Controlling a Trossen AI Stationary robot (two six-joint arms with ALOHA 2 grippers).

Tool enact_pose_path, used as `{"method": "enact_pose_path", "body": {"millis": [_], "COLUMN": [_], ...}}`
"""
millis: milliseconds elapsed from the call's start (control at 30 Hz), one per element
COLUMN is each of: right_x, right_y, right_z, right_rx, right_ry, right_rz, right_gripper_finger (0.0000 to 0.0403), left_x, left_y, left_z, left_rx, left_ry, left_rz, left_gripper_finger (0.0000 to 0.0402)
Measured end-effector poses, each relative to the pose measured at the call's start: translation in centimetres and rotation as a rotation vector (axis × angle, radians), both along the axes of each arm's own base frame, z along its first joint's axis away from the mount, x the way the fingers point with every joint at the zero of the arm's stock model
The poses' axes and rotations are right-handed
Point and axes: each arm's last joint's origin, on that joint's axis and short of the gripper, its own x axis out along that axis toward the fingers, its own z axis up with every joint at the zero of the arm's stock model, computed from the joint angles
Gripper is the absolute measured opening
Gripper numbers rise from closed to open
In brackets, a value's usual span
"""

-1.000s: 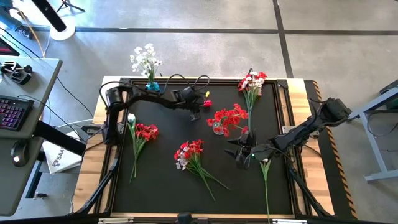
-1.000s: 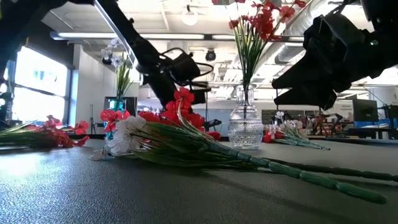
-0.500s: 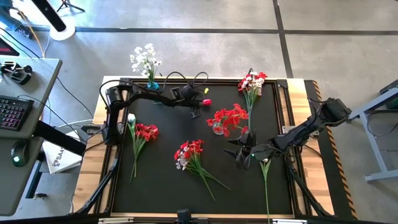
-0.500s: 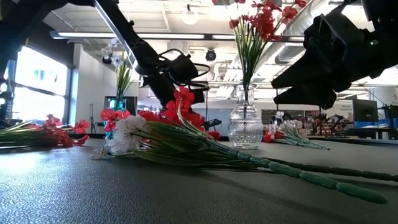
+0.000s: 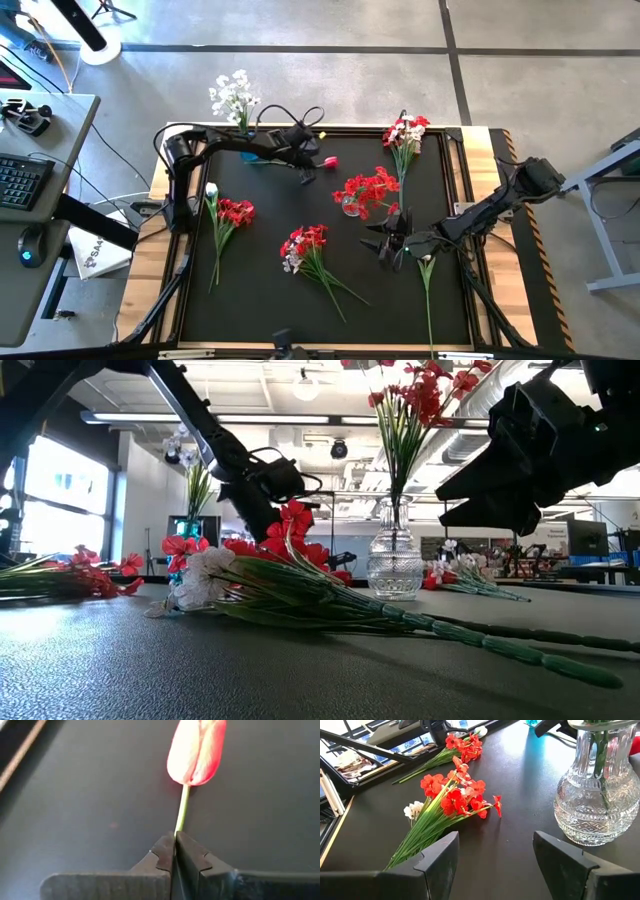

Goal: Sort flowers into vase by color
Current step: Put the top left red flower into the transparent vase

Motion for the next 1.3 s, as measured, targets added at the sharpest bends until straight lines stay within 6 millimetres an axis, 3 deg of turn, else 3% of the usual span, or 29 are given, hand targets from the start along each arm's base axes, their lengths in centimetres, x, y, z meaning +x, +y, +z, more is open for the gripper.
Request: {"method": "enact_pose_path", "body": {"millis": [500,933,1100,1300], "right_x": [0.0,0.0,0.0,0.0], "right_y": [0.0,0.0,0.0,0.0], "right_z": [0.0,0.0,0.0,0.0], "right_rx": [-0.002,-0.007,-0.009,-0.008], "right_ry": [0.0,-0.005,-0.005,-0.005], "right_rz": [-0.002,-0.008,-0.008,-0.008], "right_gripper_finger": [0.0252,0.0252,0.0252,0.0252], "left_x": [0.0,-2.2,-1.3,0.0], "left_y": [-1.7,-5.8,-6.1,-5.9], "left_z": [0.0,3.2,3.9,2.8], "left_rx": [0.009,-0.116,-0.012,0.082], "left_ry": [0.113,0.301,0.24,0.206], "left_rz": [-0.006,-0.146,-0.227,-0.281], "left_gripper_finger": [0.0063,0.0065,0.0065,0.0082]}}
